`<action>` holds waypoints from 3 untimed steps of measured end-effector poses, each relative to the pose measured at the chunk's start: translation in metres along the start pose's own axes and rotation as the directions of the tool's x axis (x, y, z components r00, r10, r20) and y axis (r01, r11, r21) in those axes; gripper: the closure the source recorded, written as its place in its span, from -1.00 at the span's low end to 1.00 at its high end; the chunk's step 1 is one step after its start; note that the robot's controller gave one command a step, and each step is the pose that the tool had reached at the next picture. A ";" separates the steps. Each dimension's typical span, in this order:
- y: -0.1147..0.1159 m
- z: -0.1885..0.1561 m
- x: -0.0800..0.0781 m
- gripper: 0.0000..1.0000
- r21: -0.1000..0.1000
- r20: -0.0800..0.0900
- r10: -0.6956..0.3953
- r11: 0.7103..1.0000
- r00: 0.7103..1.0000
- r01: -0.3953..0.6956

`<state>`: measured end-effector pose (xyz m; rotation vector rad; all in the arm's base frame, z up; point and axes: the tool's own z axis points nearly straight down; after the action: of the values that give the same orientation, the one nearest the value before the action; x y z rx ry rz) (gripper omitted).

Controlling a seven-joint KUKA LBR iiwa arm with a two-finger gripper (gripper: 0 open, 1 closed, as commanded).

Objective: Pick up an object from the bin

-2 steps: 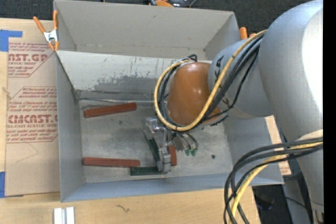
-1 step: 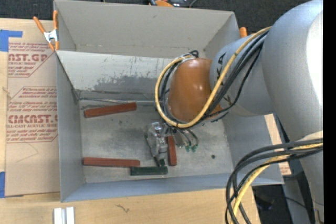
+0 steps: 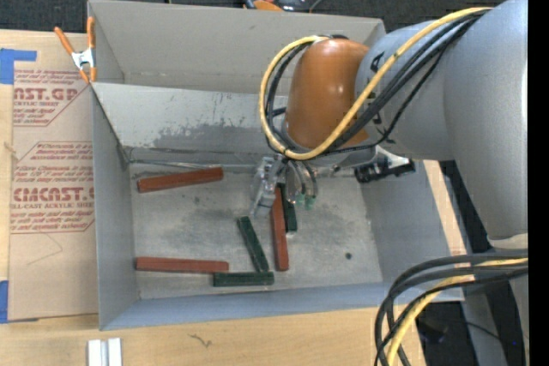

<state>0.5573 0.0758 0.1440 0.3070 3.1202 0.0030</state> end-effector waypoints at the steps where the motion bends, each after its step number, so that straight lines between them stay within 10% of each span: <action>1: -0.001 0.002 0.002 -1.00 0.002 -0.004 -0.001 1.000 1.000 0.001; 2: 0.008 0.076 0.037 -1.00 0.005 -0.011 0.170 0.985 0.985 -0.170; 3: 0.008 0.074 0.035 1.00 0.003 -0.006 0.170 0.985 0.985 -0.170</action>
Offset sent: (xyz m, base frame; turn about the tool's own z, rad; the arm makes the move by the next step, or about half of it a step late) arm 0.0000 0.0000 0.0000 0.0000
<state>0.5253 0.0907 0.0699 0.5737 3.0893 0.0014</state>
